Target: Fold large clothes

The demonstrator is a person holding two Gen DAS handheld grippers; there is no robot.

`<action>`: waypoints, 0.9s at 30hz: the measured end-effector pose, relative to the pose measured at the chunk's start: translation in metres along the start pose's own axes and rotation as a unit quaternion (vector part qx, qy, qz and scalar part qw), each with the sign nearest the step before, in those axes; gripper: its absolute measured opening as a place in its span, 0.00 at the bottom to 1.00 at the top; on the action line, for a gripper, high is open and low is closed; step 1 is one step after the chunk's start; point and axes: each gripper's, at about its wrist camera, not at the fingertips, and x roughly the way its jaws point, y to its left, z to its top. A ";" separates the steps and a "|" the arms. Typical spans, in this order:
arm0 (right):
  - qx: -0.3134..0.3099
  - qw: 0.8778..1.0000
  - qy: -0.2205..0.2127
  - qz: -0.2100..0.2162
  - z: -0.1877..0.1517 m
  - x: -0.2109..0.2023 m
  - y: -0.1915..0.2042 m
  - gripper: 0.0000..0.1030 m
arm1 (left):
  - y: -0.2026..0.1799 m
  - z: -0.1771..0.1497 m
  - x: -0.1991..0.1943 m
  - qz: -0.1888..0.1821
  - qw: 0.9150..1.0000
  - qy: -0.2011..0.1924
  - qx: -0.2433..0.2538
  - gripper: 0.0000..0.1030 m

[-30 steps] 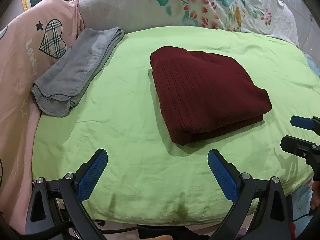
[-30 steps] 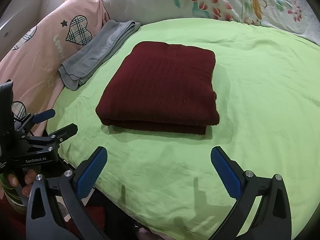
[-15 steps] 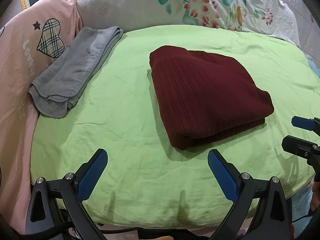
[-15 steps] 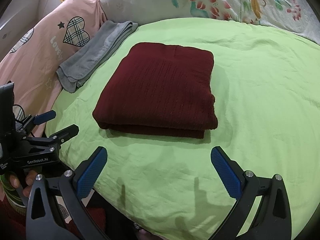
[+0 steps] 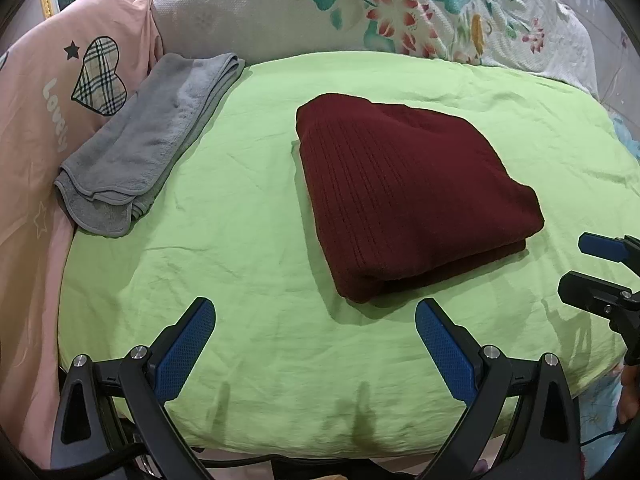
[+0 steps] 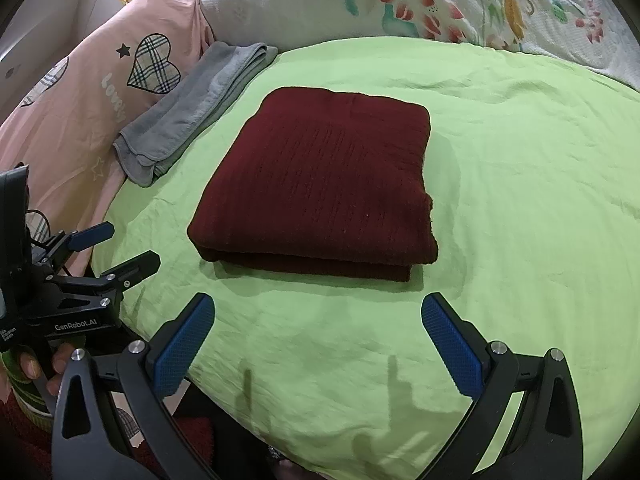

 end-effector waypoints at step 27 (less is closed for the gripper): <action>-0.002 1.000 -0.002 0.000 -0.002 -0.002 0.008 1.00 | -0.001 -0.002 -0.011 -0.008 1.000 -0.009 -0.005 0.98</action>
